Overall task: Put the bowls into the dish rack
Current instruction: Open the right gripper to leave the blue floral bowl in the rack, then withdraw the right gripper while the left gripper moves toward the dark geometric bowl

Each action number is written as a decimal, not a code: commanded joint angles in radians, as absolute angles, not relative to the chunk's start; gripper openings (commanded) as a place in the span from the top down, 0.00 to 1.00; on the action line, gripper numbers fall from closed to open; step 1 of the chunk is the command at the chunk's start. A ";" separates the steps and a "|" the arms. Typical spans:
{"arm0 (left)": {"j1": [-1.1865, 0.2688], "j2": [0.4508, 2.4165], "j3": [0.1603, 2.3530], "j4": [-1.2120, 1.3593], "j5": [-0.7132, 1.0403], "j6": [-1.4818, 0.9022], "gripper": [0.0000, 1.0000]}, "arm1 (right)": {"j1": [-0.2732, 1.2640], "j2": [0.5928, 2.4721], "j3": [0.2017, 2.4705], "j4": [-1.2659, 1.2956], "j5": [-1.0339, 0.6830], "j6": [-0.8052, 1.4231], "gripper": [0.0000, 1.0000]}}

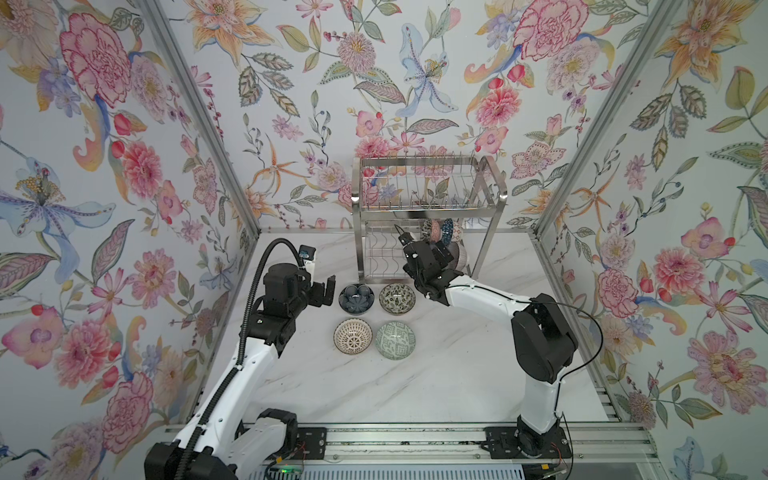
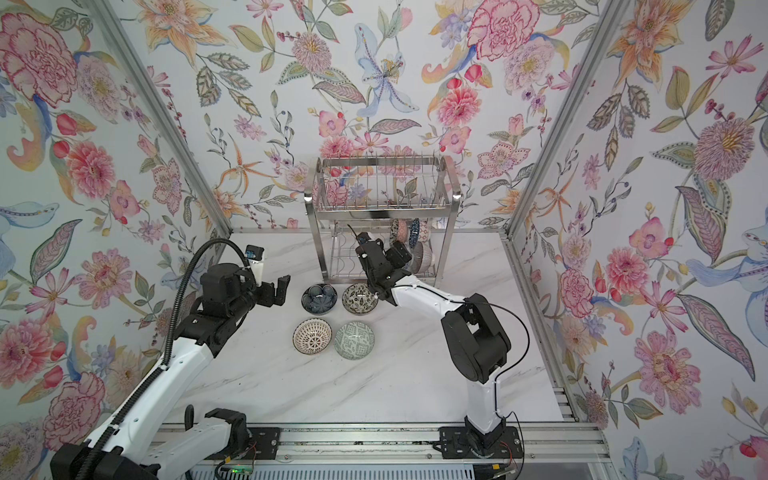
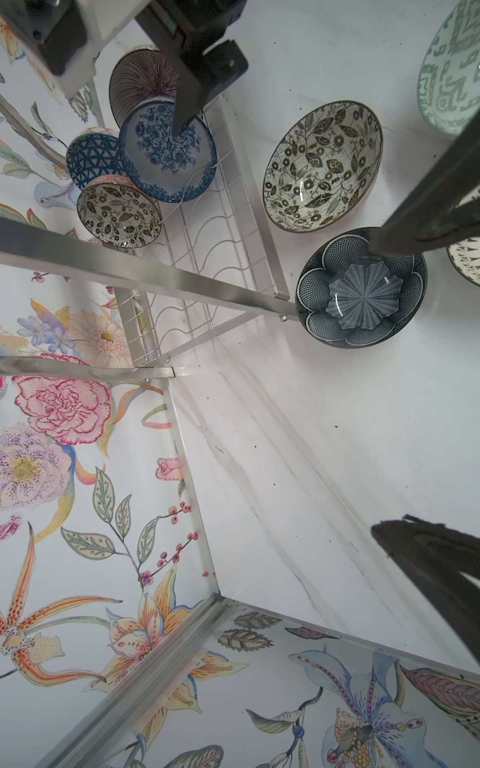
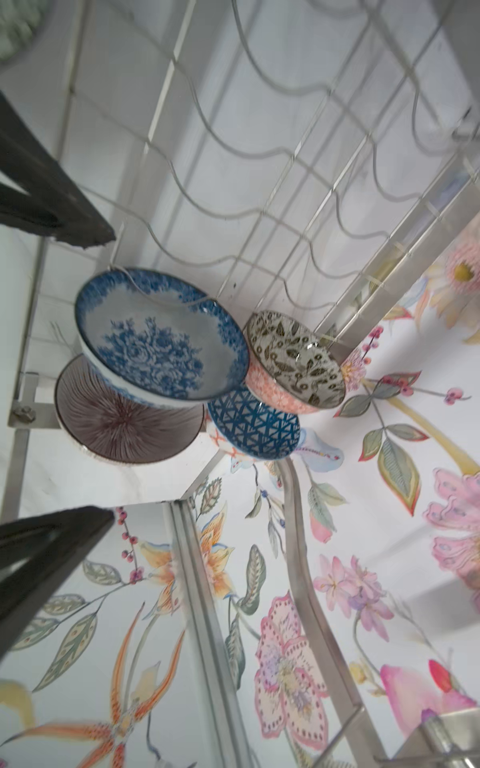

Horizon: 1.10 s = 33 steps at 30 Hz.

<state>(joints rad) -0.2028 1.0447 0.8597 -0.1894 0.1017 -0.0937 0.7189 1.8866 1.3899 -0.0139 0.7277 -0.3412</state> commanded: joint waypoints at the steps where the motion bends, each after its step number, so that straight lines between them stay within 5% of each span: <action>1: -0.192 1.070 0.874 -0.218 0.113 -0.113 0.00 | 0.724 1.783 1.308 -0.045 0.598 -0.257 0.01; 17: -0.269 1.095 0.875 -0.286 0.045 -0.225 0.01 | 0.620 1.332 1.037 -0.083 0.221 -0.037 0.01; 33: -0.294 1.247 0.741 -0.040 0.029 -0.336 0.01 | 0.490 1.235 1.022 -0.145 0.212 0.006 0.01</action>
<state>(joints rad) -0.2874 1.2110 0.7586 -0.1097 0.0414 -0.3149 0.4965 1.2560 1.0443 -0.1173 0.2165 -0.0059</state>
